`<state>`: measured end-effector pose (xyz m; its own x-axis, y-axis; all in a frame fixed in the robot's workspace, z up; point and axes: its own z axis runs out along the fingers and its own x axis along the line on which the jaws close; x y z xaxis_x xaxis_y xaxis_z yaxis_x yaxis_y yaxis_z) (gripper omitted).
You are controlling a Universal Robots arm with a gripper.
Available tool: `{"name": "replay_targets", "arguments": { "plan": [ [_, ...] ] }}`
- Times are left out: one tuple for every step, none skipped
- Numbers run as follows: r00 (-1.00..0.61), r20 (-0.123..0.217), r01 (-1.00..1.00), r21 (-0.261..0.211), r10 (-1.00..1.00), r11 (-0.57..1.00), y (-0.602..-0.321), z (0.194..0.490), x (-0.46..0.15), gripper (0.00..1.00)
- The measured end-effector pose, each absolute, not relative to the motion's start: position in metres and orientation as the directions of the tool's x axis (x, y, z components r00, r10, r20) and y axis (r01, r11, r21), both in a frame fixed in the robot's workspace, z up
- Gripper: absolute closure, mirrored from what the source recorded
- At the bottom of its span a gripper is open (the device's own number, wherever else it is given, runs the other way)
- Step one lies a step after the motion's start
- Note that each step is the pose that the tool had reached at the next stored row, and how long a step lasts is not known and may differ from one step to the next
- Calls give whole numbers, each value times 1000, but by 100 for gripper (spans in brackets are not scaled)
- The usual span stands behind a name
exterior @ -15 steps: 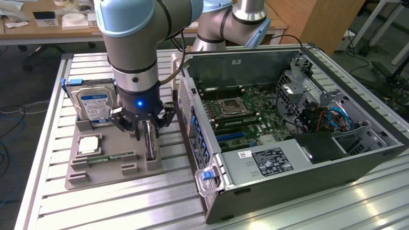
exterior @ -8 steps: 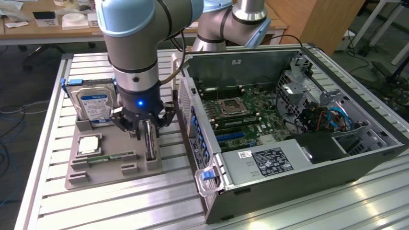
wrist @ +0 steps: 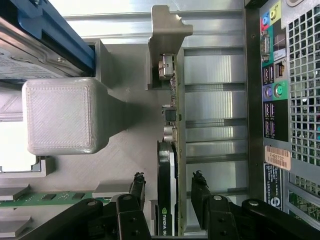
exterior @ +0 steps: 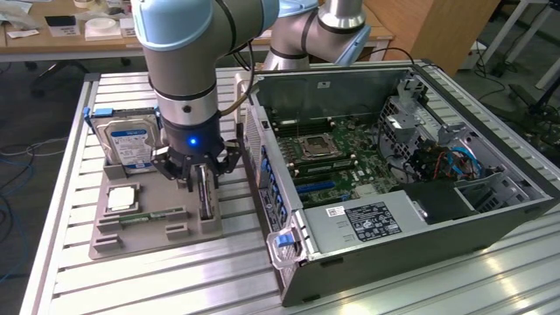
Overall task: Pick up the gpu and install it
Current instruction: 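Pick up the gpu and move the gpu toward the slot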
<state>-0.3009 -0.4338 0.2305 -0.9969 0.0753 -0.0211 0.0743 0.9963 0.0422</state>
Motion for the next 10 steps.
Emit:
{"name": "replay_targets", "arguments": {
  "plan": [
    [-997, -21, 74, 43, 75, 996, -434, 230, -300, 50],
    [-997, -21, 74, 42, 75, 996, -434, 230, -300, 50],
    [-997, -21, 74, 42, 75, 996, -434, 230, -300, 50],
    [-997, -21, 74, 42, 75, 996, -434, 230, -300, 50],
    [-997, -21, 74, 42, 75, 996, -434, 230, -300, 50],
    [-997, -21, 74, 42, 75, 996, -434, 230, -300, 50],
    [-997, -21, 74, 42, 75, 996, -434, 230, -300, 50],
    [-997, -21, 74, 42, 75, 996, -434, 230, -300, 50],
    [-997, -21, 74, 42, 75, 996, -434, 230, -300, 50],
    [-997, -21, 74, 42, 75, 996, -434, 230, -300, 50]
  ]
}}
